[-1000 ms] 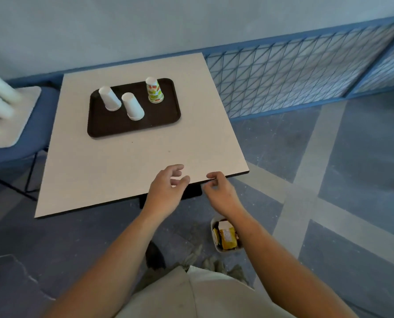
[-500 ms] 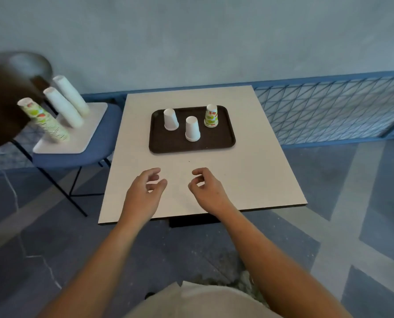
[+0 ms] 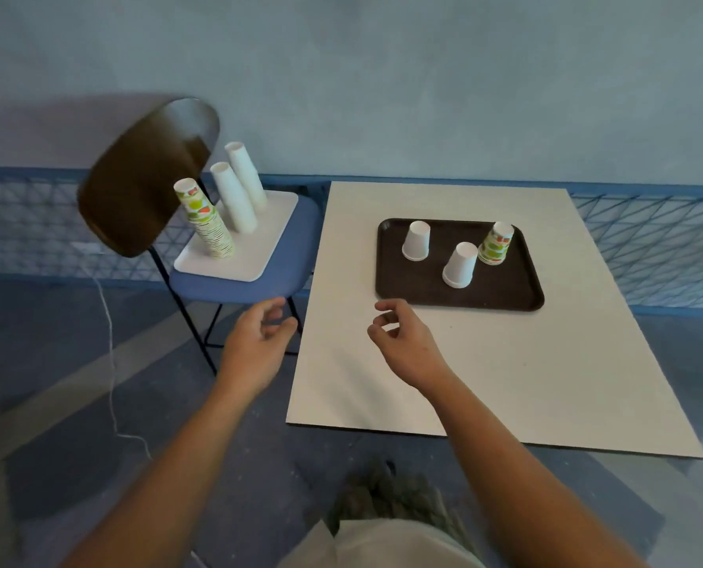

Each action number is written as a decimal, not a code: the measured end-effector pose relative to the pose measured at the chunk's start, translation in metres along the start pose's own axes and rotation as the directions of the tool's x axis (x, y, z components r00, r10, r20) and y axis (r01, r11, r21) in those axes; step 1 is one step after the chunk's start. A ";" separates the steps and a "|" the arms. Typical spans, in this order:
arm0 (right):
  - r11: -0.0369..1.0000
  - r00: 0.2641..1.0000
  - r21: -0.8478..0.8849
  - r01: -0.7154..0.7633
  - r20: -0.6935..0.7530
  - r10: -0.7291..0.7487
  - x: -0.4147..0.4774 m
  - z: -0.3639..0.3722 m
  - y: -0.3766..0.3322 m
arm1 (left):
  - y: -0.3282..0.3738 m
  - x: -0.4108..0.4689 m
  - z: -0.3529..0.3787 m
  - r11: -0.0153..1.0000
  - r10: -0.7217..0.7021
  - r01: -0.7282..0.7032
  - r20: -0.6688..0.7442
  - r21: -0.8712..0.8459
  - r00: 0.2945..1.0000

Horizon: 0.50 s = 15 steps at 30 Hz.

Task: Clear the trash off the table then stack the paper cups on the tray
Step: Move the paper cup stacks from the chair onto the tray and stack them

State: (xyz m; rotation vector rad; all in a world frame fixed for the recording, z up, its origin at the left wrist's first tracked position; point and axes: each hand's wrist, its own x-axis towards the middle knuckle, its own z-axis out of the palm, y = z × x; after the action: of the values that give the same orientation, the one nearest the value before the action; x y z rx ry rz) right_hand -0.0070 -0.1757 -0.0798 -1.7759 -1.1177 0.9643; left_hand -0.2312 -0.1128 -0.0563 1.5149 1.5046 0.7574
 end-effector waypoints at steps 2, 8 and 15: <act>1.000 1.000 -0.013 0.014 0.018 -0.014 0.019 0.007 -0.006 | -0.007 0.020 -0.007 1.000 -0.011 0.011 -0.005 -0.003 1.000; 0.998 0.998 -0.040 0.040 0.045 -0.038 0.095 0.032 -0.024 | -0.017 0.084 -0.030 1.000 -0.007 0.007 -0.009 0.000 1.000; 0.990 0.984 -0.106 0.098 0.162 -0.080 0.170 0.070 -0.063 | -0.015 0.151 -0.067 0.999 -0.053 0.053 -0.082 0.007 0.995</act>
State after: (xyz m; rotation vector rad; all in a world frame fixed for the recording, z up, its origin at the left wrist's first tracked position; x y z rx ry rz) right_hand -0.0362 0.0166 -0.0798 -1.7466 -1.3645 1.0186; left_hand -0.2830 0.0452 -0.0607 1.4607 1.6044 0.7900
